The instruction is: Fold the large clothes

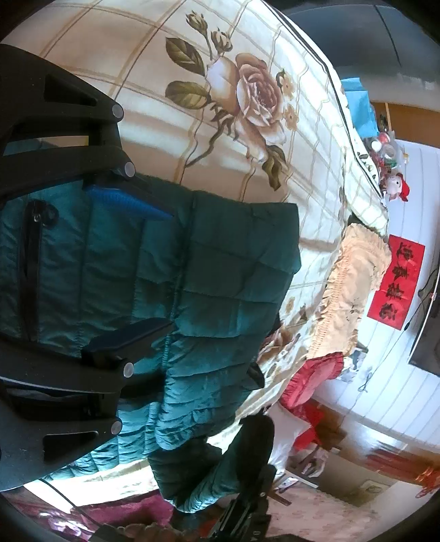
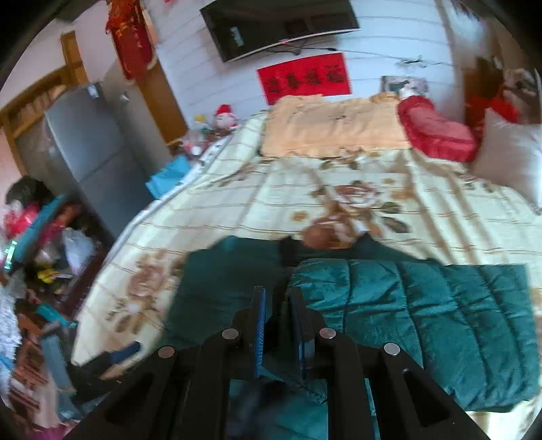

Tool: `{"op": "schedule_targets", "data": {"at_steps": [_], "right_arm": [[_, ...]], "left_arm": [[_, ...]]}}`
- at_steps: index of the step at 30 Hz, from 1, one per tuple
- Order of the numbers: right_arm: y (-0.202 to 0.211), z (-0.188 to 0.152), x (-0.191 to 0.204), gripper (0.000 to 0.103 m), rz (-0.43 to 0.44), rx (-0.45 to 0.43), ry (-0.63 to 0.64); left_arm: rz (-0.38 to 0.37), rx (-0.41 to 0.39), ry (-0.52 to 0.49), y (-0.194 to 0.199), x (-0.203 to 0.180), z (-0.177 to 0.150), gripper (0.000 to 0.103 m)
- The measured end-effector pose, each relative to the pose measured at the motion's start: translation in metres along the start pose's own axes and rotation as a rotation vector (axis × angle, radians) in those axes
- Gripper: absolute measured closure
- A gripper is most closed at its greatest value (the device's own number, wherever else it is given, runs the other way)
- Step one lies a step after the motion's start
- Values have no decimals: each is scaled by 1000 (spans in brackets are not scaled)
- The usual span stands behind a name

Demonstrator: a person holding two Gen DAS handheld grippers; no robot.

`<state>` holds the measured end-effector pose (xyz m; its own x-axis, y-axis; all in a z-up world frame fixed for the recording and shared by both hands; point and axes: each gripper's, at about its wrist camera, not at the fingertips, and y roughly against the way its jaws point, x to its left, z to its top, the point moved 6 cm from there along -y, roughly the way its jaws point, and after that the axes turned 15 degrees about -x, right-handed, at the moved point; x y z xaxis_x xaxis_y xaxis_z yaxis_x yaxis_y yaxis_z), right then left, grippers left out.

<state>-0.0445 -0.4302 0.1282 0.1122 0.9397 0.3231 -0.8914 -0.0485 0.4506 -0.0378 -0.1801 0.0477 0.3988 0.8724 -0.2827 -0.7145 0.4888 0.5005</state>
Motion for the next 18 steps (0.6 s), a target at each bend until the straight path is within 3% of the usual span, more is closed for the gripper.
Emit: {"op": "schedule_targets", "data": {"at_steps": [4,7,13,18], "right_arm": [[-16,1,31,90,76,2,-33],[-37,-3,57,97,141,21,-71],[-84,-32,85,97,160,101,-84],[-85,-45,77,97,139,138,-87]], "left_arm": [[-3,-11,23,3,6,4,44],[-5,-15,40,4,11,6,44],[-1,-17,55,6,22,6,44],[-27,-10,88,7,22,8,44]]}}
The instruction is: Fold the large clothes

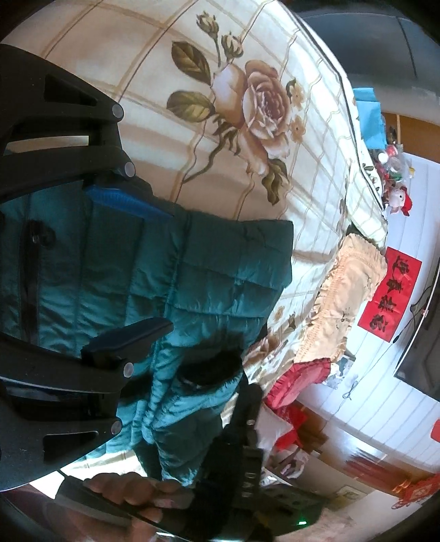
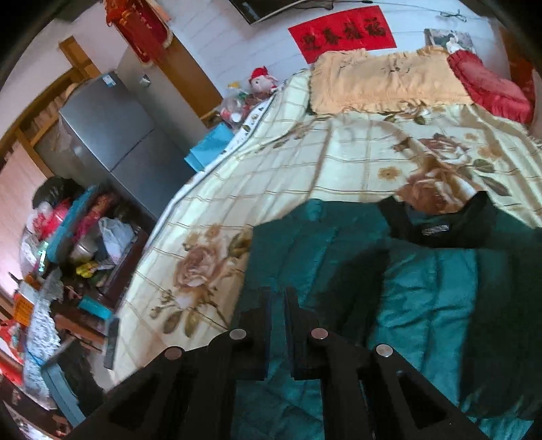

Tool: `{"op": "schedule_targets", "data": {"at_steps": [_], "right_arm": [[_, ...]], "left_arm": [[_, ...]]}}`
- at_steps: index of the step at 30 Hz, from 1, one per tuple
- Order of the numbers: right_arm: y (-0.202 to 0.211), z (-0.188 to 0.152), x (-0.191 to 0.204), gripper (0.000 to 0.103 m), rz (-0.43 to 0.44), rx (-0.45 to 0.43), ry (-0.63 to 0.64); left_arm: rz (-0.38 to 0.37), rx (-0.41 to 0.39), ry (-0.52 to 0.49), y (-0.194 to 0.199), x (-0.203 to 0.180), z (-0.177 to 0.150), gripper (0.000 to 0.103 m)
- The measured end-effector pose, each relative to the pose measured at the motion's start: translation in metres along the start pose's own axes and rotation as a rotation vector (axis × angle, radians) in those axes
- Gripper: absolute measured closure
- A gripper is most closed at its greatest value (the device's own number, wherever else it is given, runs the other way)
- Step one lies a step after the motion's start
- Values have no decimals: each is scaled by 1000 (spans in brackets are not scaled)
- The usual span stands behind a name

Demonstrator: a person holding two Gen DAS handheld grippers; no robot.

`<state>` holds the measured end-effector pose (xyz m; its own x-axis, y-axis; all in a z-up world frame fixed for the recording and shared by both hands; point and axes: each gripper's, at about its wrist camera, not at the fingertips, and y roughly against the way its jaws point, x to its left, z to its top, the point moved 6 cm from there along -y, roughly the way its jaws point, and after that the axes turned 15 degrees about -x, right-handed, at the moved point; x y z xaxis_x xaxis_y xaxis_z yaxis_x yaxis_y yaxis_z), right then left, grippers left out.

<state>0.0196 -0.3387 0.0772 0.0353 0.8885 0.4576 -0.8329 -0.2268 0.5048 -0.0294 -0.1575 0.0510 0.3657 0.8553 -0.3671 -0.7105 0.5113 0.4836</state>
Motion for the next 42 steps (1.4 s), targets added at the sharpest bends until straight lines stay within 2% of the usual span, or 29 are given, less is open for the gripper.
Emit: {"op": "schedule_targets", "data": {"at_steps": [3,5,6,7,9,11,12,13,15,21,24,27,29,30,31,33,37,42], "right_arm": [[18,2,-20,94,-59,-6,21],[34,3,-35,85,-97,-5,33],[45,3,-43,66,-115,-6,38],[54,4,-50,43,-125,-11,37],[81,6,-64,30,-148,-42,34],[104,8,-74,30,-166,-54,45],[116,9,-79,30,-169,-62,47],[132,10,-85,30,-174,-76,41],[154,11,-95,30,-180,-98,25],[210,7,-128,30,-207,-151,-16],[222,1,-142,29,-213,-156,-41],[226,-5,-156,29,-234,-150,-61],[227,-7,-162,29,-242,-150,-85],[228,-8,-165,29,-245,-152,-95],[227,-8,-168,29,-252,-154,-97],[225,-7,-171,29,-273,-156,-94],[218,-2,-177,29,-305,-171,-96],[183,-2,-182,29,-337,-138,-79]], "left_arm": [[-55,3,37,-4,-14,4,44],[-114,24,57,-11,-32,7,44],[-139,39,63,-15,-39,8,43],[-176,62,72,-20,-50,8,43],[-225,94,87,-32,-70,9,43],[-259,130,109,-49,-91,9,38],[-263,149,121,-55,-96,8,25],[-260,177,148,-65,-104,6,23],[-249,195,175,-79,-114,4,23],[-176,253,157,-106,-127,-11,23],[-167,281,166,-113,-132,-22,23],[-152,266,176,-118,-135,-24,24],[-183,254,147,-116,-142,-23,50],[-182,249,125,-116,-143,-21,73],[-191,241,111,-112,-145,-18,78],[-203,208,106,-107,-143,-8,83],[-182,100,74,-84,-126,24,84],[-119,24,48,-67,-90,53,84]]}}
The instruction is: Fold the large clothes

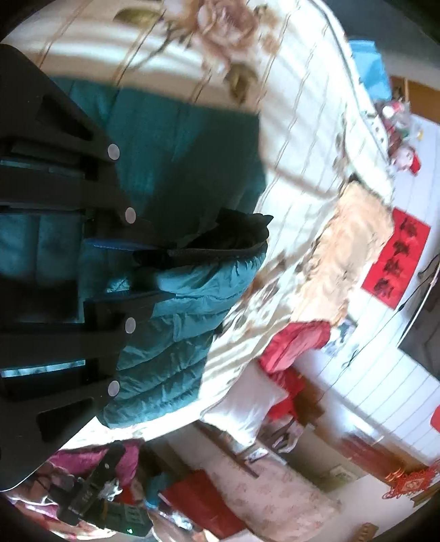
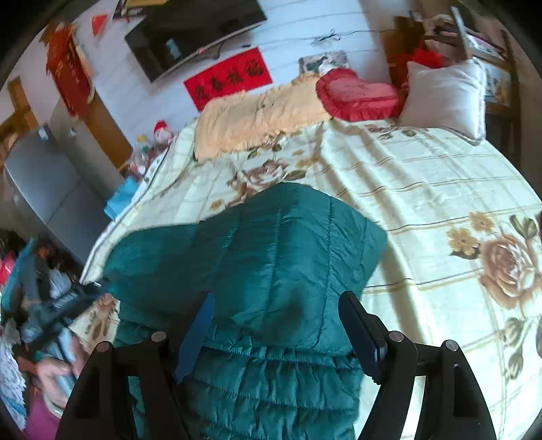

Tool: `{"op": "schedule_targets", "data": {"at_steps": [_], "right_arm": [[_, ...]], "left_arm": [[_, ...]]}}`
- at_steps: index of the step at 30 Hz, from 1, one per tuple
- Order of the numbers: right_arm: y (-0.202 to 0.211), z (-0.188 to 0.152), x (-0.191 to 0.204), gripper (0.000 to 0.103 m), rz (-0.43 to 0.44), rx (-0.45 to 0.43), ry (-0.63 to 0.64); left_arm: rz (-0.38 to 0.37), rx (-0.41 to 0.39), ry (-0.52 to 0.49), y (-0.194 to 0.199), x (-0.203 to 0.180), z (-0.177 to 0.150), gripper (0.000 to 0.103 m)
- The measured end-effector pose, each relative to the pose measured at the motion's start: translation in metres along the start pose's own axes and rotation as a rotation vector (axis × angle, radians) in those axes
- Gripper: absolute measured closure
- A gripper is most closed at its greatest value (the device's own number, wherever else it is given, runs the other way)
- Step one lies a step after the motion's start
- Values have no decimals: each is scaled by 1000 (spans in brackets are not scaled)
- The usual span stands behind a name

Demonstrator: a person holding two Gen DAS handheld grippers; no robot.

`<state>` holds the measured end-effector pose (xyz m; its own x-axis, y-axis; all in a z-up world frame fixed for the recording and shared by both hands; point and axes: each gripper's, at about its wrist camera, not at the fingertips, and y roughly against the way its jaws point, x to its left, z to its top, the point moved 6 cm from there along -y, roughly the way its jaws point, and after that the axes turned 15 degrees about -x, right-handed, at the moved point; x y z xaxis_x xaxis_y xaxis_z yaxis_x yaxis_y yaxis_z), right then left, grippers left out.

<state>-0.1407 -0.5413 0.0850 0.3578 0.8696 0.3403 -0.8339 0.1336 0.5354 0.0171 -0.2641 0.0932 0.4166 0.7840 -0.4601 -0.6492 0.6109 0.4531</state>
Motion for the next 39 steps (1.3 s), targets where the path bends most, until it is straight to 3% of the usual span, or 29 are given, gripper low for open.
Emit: {"op": "schedule_targets", "data": {"at_steps": [4,10,14,20,23,26,29,31,35,39], "right_arm": [[-33,-11,17,29,-16,39,62],[-81,-36,39,29,-32,102,128],[-107,-69,44,29,-102,164,236],[-108,-83,44,29,-147,162,292],[-102,-79,43,29,-127,174,271],[-80,-62,35,29,-88,122,195],[-58,-40,18,29,-116,36,140],[-51,-26,4,29,-152,-5,107],[-61,-11,-10,29,-170,-11,74],[-90,-7,-13,29,-179,13,56]], "left_arm": [[68,8,13,3,40,1,84],[119,59,25,-7,74,-26,84],[131,86,41,-14,85,-43,84],[151,84,23,-14,84,-47,84],[152,87,18,-9,78,-43,82],[149,69,11,5,74,-34,74],[174,-15,-38,21,67,-19,60],[168,-67,-74,28,57,-9,45],[159,-107,-115,23,39,-1,44],[216,-40,-156,-10,34,-12,44]]}}
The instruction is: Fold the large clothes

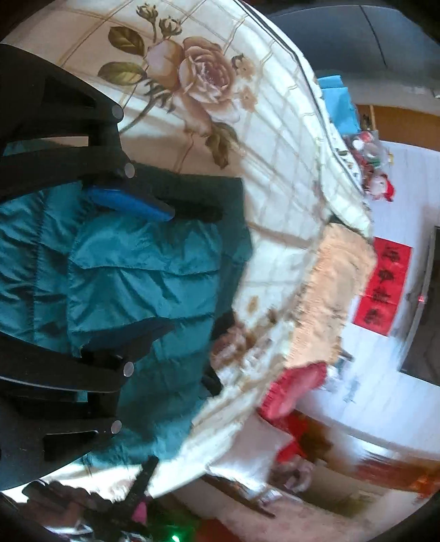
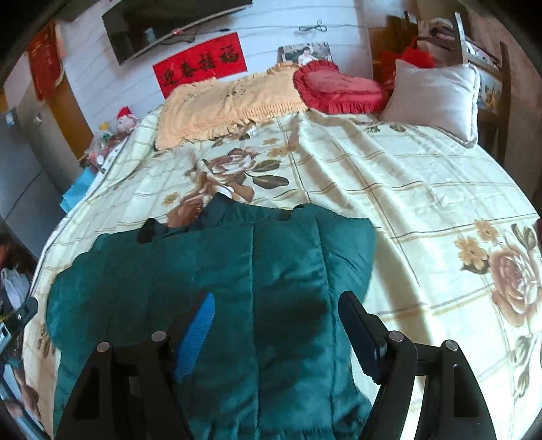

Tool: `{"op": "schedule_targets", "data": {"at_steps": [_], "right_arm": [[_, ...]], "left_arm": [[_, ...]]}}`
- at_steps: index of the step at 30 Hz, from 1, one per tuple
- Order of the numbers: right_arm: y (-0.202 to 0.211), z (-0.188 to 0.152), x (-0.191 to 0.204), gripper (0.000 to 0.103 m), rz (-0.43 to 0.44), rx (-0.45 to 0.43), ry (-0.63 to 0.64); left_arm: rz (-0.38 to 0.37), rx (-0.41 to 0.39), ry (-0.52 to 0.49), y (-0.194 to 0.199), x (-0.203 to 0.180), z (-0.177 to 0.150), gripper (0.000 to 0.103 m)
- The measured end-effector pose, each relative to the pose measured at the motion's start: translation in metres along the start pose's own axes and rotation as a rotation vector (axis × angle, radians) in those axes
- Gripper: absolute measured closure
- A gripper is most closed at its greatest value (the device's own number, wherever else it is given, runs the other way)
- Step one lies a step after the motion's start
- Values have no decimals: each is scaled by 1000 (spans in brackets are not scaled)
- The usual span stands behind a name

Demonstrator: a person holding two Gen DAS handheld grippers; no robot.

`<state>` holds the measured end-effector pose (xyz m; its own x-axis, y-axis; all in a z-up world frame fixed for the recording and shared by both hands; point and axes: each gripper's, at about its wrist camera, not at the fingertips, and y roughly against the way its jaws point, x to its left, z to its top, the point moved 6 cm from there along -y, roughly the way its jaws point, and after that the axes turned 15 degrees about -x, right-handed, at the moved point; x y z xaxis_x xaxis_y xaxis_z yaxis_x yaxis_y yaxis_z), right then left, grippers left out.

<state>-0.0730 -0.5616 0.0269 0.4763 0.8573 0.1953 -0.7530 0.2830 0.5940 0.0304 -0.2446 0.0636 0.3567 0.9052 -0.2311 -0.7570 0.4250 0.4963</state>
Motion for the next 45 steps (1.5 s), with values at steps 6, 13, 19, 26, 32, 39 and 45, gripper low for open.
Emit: {"op": "schedule_targets", "data": {"at_steps": [6,13,19,26,32,39,45], "right_arm": [[-52,-9,-14,35,-125,65,59],[-30,-7,-33,35,-53,69,27],[46,-42,-45,27,19,86,96],[41,-85,-41,27,-79,102,303],[35,-76,-39,35,-141,-10,267],[48,-61,-48,40,-184,-99,192],[34,-75,-59,40,-240,-25,169]], "left_arm": [[63,131,-44,-50,-1,-31,44],[56,131,-108,-53,-5,-35,44],[27,123,-71,-52,0,-38,44],[44,129,-54,-49,-1,-40,43],[44,128,-67,-49,0,-40,43],[32,132,-68,-49,-2,-41,43],[22,125,-72,-51,-2,-44,43]]}}
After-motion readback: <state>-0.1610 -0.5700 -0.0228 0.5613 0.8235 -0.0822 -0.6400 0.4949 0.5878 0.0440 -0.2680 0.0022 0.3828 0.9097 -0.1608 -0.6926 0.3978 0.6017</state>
